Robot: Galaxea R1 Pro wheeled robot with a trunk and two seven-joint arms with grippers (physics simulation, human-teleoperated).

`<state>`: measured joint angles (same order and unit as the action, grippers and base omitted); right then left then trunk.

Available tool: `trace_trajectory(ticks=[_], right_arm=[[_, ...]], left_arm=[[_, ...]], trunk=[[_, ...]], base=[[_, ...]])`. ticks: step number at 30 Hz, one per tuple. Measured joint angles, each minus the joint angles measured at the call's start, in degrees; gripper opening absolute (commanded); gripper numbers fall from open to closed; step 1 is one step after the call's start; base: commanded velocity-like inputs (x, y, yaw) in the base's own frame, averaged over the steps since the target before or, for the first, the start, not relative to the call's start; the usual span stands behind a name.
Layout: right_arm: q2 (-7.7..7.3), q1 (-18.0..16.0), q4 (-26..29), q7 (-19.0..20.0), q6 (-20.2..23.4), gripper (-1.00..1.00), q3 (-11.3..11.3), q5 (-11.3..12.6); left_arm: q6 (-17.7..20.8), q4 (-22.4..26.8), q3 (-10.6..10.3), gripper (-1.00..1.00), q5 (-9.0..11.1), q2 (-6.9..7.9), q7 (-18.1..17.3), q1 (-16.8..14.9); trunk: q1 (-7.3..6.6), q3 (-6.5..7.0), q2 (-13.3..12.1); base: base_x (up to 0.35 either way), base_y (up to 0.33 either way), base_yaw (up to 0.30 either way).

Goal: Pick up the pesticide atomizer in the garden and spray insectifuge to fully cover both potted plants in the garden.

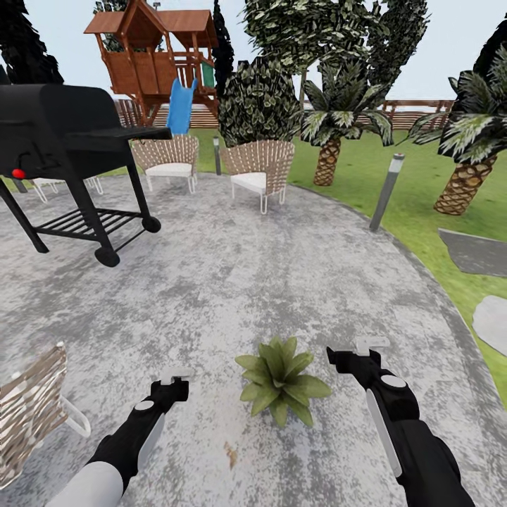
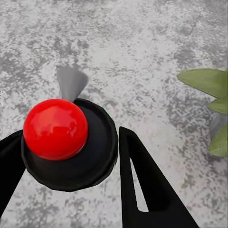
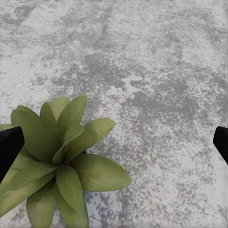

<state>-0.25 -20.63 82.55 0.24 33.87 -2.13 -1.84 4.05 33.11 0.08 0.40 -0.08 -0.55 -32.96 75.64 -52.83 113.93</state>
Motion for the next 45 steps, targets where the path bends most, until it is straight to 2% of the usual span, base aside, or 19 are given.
trace_trajectory(ticks=[20, 29, 40, 45], right_arm=[[0.00, 0.0, 0.1, 0.0, 0.0, 1.00, -0.2, 0.0], [0.00, 0.0, 0.1, 0.0, 0.0, 1.00, -0.2, 0.0], [-0.13, 0.0, 0.1, 0.0, 0.0, 1.00, -0.2, 0.0], [-0.23, 0.0, 0.1, 0.0, 0.0, 1.00, -0.3, 0.0]], left_arm=[[0.0, 0.0, 0.0, -1.00, 0.0, 0.00, 0.0, 0.0], [0.0, 0.0, 0.0, -1.00, 0.0, 0.00, 0.0, 0.0], [0.0, 0.0, 0.1, -1.00, 0.0, 0.00, 0.0, 0.0], [0.0, 0.0, 0.0, -1.00, 0.0, 0.00, 0.0, 0.0]], trunk=[[-4.39, 3.59, -8.0], [-6.37, 5.46, -11.6], [-6.38, 5.91, -11.6], [-7.47, 7.00, -13.6]], base=[[0.000, 0.000, -0.001], [0.000, 0.000, -0.213], [0.000, 0.000, -0.258], [0.000, 0.000, -0.233]])
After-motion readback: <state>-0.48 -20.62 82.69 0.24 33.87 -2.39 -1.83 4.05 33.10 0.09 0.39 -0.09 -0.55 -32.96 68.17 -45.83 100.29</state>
